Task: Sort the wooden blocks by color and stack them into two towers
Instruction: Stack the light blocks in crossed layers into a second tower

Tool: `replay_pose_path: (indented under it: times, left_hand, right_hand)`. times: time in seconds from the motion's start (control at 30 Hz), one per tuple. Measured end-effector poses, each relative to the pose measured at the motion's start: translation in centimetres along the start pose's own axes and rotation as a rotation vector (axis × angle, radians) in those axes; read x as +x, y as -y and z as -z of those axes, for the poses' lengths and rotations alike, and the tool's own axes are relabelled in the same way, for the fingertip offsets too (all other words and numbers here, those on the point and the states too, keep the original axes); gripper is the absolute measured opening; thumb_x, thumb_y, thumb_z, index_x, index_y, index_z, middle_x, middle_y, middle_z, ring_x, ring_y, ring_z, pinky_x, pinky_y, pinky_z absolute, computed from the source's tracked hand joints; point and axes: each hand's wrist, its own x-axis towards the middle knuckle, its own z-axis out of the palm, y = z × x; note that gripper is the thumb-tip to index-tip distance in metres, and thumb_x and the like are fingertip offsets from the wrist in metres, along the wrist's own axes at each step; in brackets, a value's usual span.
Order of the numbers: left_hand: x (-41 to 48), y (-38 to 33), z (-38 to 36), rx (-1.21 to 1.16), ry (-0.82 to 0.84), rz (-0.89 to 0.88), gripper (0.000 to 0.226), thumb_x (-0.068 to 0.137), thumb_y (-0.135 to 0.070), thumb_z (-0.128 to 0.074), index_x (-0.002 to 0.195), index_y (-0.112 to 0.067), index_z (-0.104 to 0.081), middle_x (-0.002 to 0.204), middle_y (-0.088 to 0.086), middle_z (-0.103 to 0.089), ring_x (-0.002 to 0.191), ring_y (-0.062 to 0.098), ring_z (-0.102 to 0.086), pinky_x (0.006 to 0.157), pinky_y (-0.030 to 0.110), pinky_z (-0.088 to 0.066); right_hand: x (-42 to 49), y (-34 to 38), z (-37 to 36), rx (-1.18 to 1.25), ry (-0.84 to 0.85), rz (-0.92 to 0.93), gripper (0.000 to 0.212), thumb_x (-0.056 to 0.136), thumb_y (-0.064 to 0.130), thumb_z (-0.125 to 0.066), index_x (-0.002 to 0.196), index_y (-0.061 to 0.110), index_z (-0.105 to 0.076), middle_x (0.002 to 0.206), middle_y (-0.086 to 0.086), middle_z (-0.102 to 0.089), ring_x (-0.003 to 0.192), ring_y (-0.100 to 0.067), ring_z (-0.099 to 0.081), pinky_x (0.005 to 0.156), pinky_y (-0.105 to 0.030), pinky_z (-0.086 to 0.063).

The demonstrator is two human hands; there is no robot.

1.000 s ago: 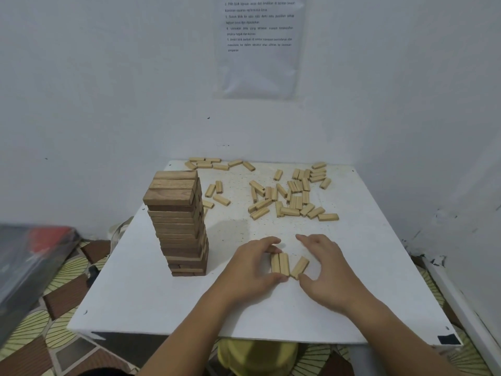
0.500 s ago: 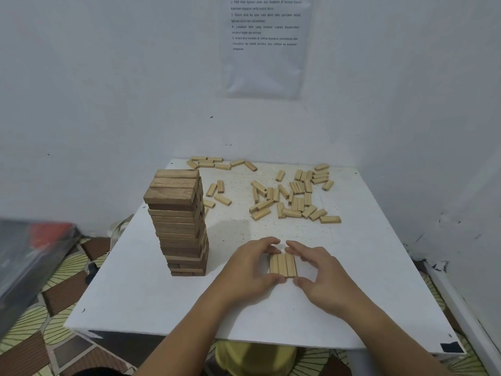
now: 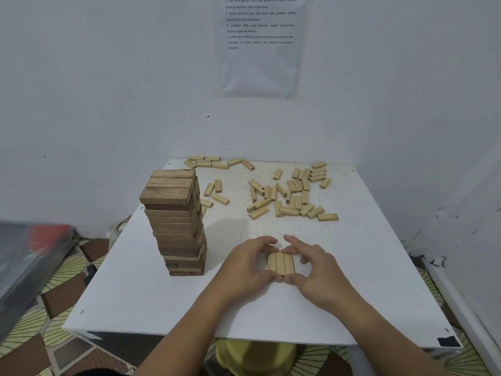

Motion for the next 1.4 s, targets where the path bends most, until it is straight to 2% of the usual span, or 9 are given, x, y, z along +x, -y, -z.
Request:
replay_pose_path:
  times: [0.13,0.33,0.6,0.73,0.87,1.07,1.17,1.27,1.4]
  left_hand:
    - [0.0,-0.1,0.0,-0.025,-0.004,0.012,0.072,0.074,-0.036,-0.088,0.138,-0.039,-0.055,0.122,-0.026,-0.065,0.120,-0.010,-0.054,0.100,0.025,-0.048]
    - [-0.1,-0.2,0.1,-0.060,0.003,0.020,0.059,0.076,-0.033,-0.091,0.126,-0.035,-0.060,0.119,-0.023,-0.067,0.116,-0.013,-0.056,0.094,0.016,-0.049]
    - [-0.1,-0.4,0.1,-0.059,0.006,0.010,0.064,0.075,-0.035,-0.089,0.130,-0.035,-0.057,0.122,-0.021,-0.067,0.119,-0.007,-0.057,0.096,0.022,-0.049]
    - [-0.1,-0.5,0.2,-0.056,0.017,0.012,0.067,0.074,-0.033,-0.089,0.132,-0.034,-0.056,0.123,-0.022,-0.066,0.119,-0.005,-0.057,0.098,0.024,-0.050]
    - [-0.2,-0.6,0.3,-0.051,0.032,0.012,0.075,0.073,-0.037,-0.088,0.139,-0.037,-0.052,0.125,-0.024,-0.064,0.122,-0.002,-0.056,0.103,0.030,-0.049]
    - [-0.4,-0.8,0.3,-0.033,0.039,0.011,0.079,0.070,-0.043,-0.086,0.140,-0.041,-0.050,0.127,-0.026,-0.062,0.124,-0.002,-0.053,0.106,0.034,-0.048]
    - [-0.4,-0.8,0.3,-0.031,0.033,0.012,0.080,0.071,-0.039,-0.087,0.142,-0.039,-0.050,0.128,-0.027,-0.061,0.125,-0.005,-0.052,0.107,0.033,-0.048]
    - [-0.6,-1.0,0.4,-0.034,0.033,0.008,0.083,0.069,-0.044,-0.087,0.143,-0.039,-0.050,0.130,-0.027,-0.060,0.125,-0.005,-0.052,0.107,0.032,-0.047]
    - [-0.6,-1.1,0.4,-0.050,0.018,0.002,0.078,0.074,-0.054,-0.083,0.142,-0.034,-0.052,0.133,-0.023,-0.061,0.126,-0.005,-0.053,0.108,0.027,-0.046]
  right_hand:
    - [-0.1,0.1,-0.3,-0.006,-0.016,-0.020,0.078,0.083,0.030,-0.081,0.118,0.082,-0.034,0.118,0.035,-0.053,0.114,-0.010,-0.046,0.107,-0.041,-0.043]
    - [-0.2,0.2,-0.4,0.033,-0.033,-0.033,0.070,0.082,0.033,-0.083,0.122,0.072,-0.041,0.119,0.024,-0.054,0.112,-0.007,-0.049,0.107,-0.041,-0.044]
    - [-0.3,0.5,-0.5,0.015,-0.028,-0.041,0.073,0.081,0.038,-0.081,0.112,0.087,-0.036,0.121,0.020,-0.054,0.122,-0.018,-0.046,0.109,-0.044,-0.044]
    - [-0.4,0.6,-0.4,0.013,-0.024,-0.048,0.074,0.082,0.036,-0.081,0.112,0.086,-0.035,0.120,0.022,-0.053,0.122,-0.018,-0.047,0.108,-0.042,-0.044]
    - [-0.3,0.6,-0.4,0.023,-0.019,-0.058,0.068,0.081,0.037,-0.082,0.119,0.077,-0.041,0.119,0.024,-0.050,0.121,-0.017,-0.047,0.108,-0.043,-0.045]
    - [-0.3,0.5,-0.1,0.037,-0.020,-0.037,0.070,0.082,0.032,-0.082,0.123,0.072,-0.041,0.121,0.023,-0.053,0.113,-0.009,-0.048,0.104,-0.037,-0.045]
    - [-0.5,0.5,-0.1,0.055,-0.019,-0.028,0.072,0.081,0.032,-0.084,0.123,0.072,-0.041,0.125,0.023,-0.055,0.112,-0.006,-0.049,0.104,-0.033,-0.044]
    - [-0.5,0.5,0.1,0.068,-0.006,-0.018,0.074,0.080,0.031,-0.085,0.125,0.072,-0.041,0.127,0.027,-0.054,0.114,-0.001,-0.048,0.102,-0.029,-0.041]
    - [-0.7,-0.2,0.7,0.123,-0.008,0.001,0.075,0.085,0.017,-0.081,0.136,0.060,-0.046,0.129,0.029,-0.055,0.114,0.006,-0.048,0.095,-0.014,-0.038]
